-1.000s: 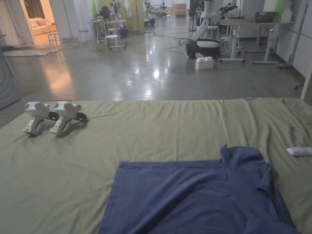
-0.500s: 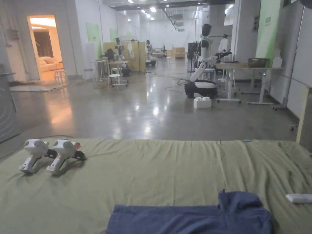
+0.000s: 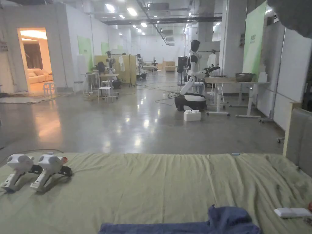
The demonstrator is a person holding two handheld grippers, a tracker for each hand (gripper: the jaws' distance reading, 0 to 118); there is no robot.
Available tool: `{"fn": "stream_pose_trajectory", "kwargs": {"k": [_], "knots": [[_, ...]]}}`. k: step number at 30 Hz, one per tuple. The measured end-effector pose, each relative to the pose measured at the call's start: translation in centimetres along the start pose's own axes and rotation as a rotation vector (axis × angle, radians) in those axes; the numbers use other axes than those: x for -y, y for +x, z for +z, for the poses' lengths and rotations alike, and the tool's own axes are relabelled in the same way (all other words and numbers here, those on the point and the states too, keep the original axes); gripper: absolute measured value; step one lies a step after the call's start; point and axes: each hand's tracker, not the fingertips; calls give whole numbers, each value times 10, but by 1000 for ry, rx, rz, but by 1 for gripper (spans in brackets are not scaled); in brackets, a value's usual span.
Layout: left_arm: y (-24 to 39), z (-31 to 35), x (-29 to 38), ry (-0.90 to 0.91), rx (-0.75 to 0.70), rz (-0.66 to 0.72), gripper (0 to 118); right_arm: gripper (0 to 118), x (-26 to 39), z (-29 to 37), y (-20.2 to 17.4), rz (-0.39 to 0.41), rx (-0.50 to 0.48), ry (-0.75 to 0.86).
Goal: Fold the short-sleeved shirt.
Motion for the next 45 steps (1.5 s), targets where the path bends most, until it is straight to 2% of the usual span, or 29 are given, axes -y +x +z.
{"fn": "stream_pose_trajectory", "kwargs": {"k": [3, 9, 12, 14, 15, 19, 21, 23, 27, 30, 35, 38, 39, 40, 41, 43, 45], "knots": [[0, -3, -3, -21, 56, 35, 0, 0, -2, -1, 0, 5, 2, 5], [-13, -12, 3, -62, 49, 106, 0, 0, -2, -5, 1, -25, -7, -1], [-24, -15, 17, -106, 15, 122, 0, 0, 3, -9, 3, -40, -31, -33], [-35, -22, 35, -164, -5, 127, 0, 0, 10, -12, 6, -92, -92, -83], [-43, -27, 48, -219, 13, 158, 4, 0, 15, -12, 8, -113, -93, -91], [-78, -43, 110, -369, 107, 302, 54, 0, 33, -12, 9, -139, -83, -162], [-88, -54, 142, -477, 91, 361, 63, 0, 41, -12, 10, -130, -87, -214], [-95, -65, 171, -584, 39, 375, 63, 0, 48, -12, 10, -125, -80, -239], [-101, -82, 222, -690, 107, 383, 63, 0, 60, -12, 13, -146, -75, -285], [-103, -94, 248, -762, 154, 479, 63, 0, 66, -13, 16, -166, -55, -308], [-100, -111, 263, -844, 149, 436, 62, 0, 65, -13, 21, -186, -6, -338], [-98, -116, 267, -896, 157, 387, 53, 0, 68, -10, 26, -203, 8, -346], [-98, -118, 269, -915, 161, 395, 44, 0, 70, -10, 29, -210, 11, -352], [-97, -117, 270, -916, 158, 390, 28, 0, 71, -9, 30, -213, 17, -354], [-94, -117, 269, -910, 165, 382, 22, 0, 71, -8, 32, -214, 26, -353], [-91, -119, 269, -919, 181, 362, 14, 0, 72, -7, 36, -217, 41, -355], [-85, -123, 268, -946, 177, 324, 11, 0, 75, -8, 44, -220, 62, -362]]}}
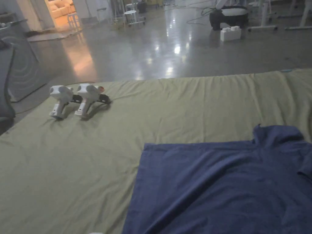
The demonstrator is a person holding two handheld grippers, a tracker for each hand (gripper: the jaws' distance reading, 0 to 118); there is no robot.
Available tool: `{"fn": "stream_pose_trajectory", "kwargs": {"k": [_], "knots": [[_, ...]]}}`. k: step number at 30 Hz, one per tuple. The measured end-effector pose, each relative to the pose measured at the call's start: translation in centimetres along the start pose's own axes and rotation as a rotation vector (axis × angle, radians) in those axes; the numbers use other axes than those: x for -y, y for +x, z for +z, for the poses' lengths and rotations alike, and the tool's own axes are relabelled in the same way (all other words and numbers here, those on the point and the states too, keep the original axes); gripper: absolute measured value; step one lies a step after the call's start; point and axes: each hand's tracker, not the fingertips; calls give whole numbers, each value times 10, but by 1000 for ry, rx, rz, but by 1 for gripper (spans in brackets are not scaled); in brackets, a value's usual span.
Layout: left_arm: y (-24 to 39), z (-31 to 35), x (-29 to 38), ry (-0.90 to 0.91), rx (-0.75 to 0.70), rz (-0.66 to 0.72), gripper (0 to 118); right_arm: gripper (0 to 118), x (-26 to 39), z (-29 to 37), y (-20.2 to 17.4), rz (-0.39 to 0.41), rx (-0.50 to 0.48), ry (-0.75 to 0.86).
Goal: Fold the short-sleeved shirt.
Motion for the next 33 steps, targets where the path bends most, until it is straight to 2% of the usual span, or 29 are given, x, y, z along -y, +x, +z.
{"fn": "stream_pose_trajectory", "kwargs": {"k": [2, 3, 4, 5, 6, 7, 9, 11, 13, 15, 18, 21, 24, 28, 30, 31, 33], "knots": [[3, -5, -5, -33, -12, -21, 10, 3, 2, -8, 13, -8, 31, -16], [4, -7, -6, -43, -18, -37, 10, 15, 4, -15, 22, -18, 70, -35], [4, -9, -7, -58, -23, -43, 10, 51, 6, -22, 31, -29, 81, -67], [5, -11, -9, -67, -27, -43, 10, 75, 11, -33, 43, -32, 76, -123], [7, -12, -11, -77, -32, -52, 10, 83, 19, -42, 55, -49, 54, -140], [9, -13, -12, -84, -38, -66, 10, 82, 26, -51, 65, -73, 29, -156], [14, -12, -12, -89, -55, -90, 10, 82, 36, -70, 81, -149, 38, -229], [16, -12, -12, -92, -50, -81, 10, 81, 47, -87, 93, -162, 35, -276], [22, -4, -15, -96, -48, -63, 10, 73, 52, -104, 97, -108, 57, -317], [22, -3, -18, -106, -41, -39, 10, 70, 57, -117, 97, -37, 21, -341], [32, 1, -19, -113, -46, -32, 10, 70, 59, -124, 93, -9, -49, -341], [36, 2, -18, -119, -53, -40, 10, 69, 62, -135, 92, 26, -74, -373], [37, 2, -18, -118, -60, -46, 10, 48, 67, -141, 88, 109, -42, -386], [38, 2, -17, -115, -68, -52, 11, 35, 69, -135, 92, 87, -62, -372], [41, 4, -17, -116, -73, -60, 11, 21, 68, -129, 93, 87, -61, -352], [42, 4, -17, -115, -75, -62, 11, 8, 68, -127, 93, 86, -76, -343], [40, 3, -16, -110, -80, -69, 11, 6, 70, -125, 86, 99, -79, -333]]}}
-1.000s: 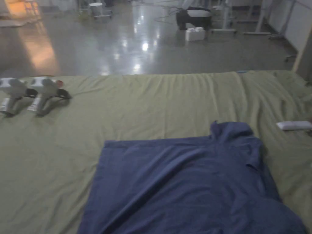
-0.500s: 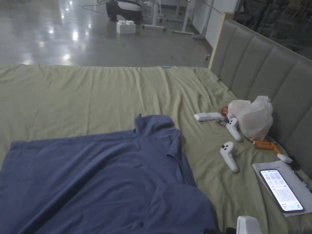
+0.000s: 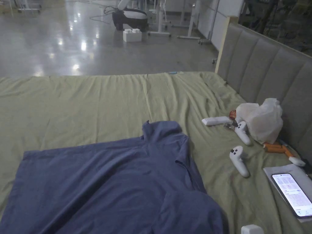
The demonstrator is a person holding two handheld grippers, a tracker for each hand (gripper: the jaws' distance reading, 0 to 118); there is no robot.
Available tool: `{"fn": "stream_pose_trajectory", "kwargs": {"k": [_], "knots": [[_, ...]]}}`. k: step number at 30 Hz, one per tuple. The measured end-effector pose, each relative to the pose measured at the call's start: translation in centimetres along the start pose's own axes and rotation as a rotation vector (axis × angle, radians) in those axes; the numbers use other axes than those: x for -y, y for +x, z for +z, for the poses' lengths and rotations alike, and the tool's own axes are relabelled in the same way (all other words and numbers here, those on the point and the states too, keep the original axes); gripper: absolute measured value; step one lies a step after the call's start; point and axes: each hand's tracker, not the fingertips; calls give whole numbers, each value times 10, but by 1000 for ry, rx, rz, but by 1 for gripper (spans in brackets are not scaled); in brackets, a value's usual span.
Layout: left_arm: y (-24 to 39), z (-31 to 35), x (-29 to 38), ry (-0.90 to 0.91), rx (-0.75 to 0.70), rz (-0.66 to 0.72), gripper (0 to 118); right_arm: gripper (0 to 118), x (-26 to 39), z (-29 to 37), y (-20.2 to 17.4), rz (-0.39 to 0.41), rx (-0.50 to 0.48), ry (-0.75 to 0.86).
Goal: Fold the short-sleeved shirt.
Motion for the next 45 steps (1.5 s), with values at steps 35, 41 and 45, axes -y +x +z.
{"fn": "stream_pose_trajectory", "kwargs": {"k": [35, 41, 45], "knots": [[-41, -129, -232, 137, 10, 79, 4, 3, -243, -199, 14, -8, 134, -77], [-40, -116, -221, 163, -5, 85, 78, 65, -239, -183, 22, 9, 117, -60], [-28, -47, -212, 349, 11, 50, 78, 65, -239, -120, 13, -7, 83, 89]]}}
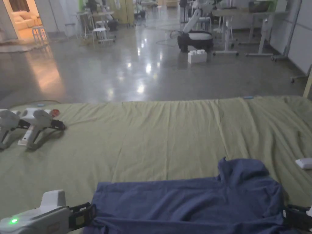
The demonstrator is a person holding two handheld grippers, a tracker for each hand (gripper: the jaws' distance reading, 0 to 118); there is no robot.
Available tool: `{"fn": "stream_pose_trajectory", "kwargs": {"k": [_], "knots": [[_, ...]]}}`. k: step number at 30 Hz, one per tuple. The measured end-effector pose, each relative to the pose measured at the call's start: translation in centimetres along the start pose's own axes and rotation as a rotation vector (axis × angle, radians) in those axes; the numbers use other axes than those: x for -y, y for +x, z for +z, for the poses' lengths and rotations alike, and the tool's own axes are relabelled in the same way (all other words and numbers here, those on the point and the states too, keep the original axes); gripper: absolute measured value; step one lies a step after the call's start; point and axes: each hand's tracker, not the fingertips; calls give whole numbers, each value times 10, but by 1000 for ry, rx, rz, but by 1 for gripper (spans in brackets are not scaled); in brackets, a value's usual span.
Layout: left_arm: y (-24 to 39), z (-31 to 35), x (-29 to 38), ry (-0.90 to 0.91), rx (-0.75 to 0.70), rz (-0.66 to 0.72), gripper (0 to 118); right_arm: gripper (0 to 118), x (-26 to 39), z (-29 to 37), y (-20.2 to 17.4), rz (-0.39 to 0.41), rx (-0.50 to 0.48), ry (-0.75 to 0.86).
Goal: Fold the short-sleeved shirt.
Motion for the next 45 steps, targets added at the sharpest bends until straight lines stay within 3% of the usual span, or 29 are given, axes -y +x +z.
{"fn": "stream_pose_trajectory", "kwargs": {"k": [6, 9, 13, 19, 23, 26, 33, 39, 41, 43, 45], "knots": [[46, 160, -2, 375, 63, -121, 82, 65, 12, 142, -35, 44, -47, 288], [74, 226, 7, 487, 3, -185, 82, 65, 38, 195, -56, 74, -27, 399], [103, 288, 34, 622, -102, -220, 77, 65, 73, 251, -84, 33, -107, 494], [120, 341, 77, 660, -93, -238, 40, 50, 111, 301, -119, 102, -50, 543], [128, 357, 99, 638, -91, -236, 11, 9, 126, 317, -133, 97, -53, 562], [132, 363, 107, 636, -95, -239, 0, 1, 132, 322, -140, 102, -57, 571], [131, 358, 107, 602, -57, -214, 0, 0, 124, 321, -147, 116, -81, 596], [106, 307, 94, 497, -9, -109, 1, 0, 117, 304, -142, 63, -119, 557], [87, 269, 89, 422, 16, -38, 16, 0, 119, 294, -137, 49, -117, 524], [66, 222, 85, 282, 39, 42, 44, 0, 123, 282, -135, 32, -111, 481], [45, 170, 86, 150, 71, 124, 62, 0, 127, 270, -128, 17, -108, 439]]}}
